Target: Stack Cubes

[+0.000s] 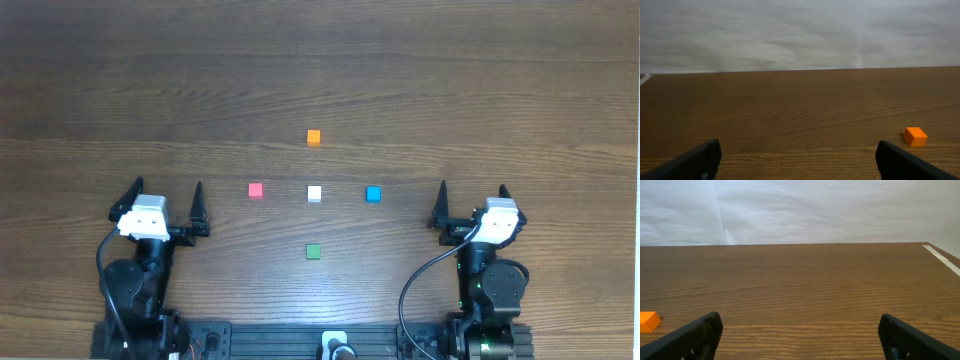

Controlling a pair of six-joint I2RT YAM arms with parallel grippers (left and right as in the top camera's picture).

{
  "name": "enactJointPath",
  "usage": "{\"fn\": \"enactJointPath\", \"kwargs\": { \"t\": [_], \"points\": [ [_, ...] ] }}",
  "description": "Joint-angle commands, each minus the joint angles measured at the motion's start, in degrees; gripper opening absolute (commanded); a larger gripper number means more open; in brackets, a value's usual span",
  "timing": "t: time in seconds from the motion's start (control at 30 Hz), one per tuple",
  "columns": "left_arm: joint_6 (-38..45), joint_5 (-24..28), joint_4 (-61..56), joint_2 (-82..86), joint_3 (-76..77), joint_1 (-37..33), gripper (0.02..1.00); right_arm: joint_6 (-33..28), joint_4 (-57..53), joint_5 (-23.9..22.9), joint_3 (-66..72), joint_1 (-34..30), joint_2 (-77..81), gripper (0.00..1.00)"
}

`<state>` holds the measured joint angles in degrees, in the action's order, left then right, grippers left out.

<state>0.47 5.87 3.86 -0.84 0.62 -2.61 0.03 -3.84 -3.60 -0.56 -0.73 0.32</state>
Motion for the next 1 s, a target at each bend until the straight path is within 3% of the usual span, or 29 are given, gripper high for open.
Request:
{"fn": "enactJointPath", "kwargs": {
  "t": [0.03,0.17,0.37,0.47,0.87,1.0],
  "points": [
    [1.0,1.1,0.0,0.4,-0.2,-0.1,1.0,0.3,-0.1,-0.7,0.2,-0.3,0.2,0.993],
    [0.4,1.2,0.0,0.0,-0.2,-0.1,1.0,0.3,-0.1,-0.7,0.2,-0.3,0.2,0.993],
    [-7.1,8.3,-2.1,-7.6,2.6,1.2,0.998,0.3,-0.1,-0.7,0.2,-0.3,0.2,0.991],
    [-7.5,10.8,2.3,-17.9,10.5,3.3,0.998,0.3,-0.1,-0.7,0.2,-0.3,0.2,0.993],
    [-16.4,9.8,28.7,-69.0,50.8,11.5,0.998,0.3,-0.1,-0.7,0.2,-0.3,0.2,0.991],
    [-19.8,5.3,33.2,-81.5,59.1,15.8,0.996,0.3,-0.1,-0.7,0.2,-0.3,0.2,0.993]
  ]
}}
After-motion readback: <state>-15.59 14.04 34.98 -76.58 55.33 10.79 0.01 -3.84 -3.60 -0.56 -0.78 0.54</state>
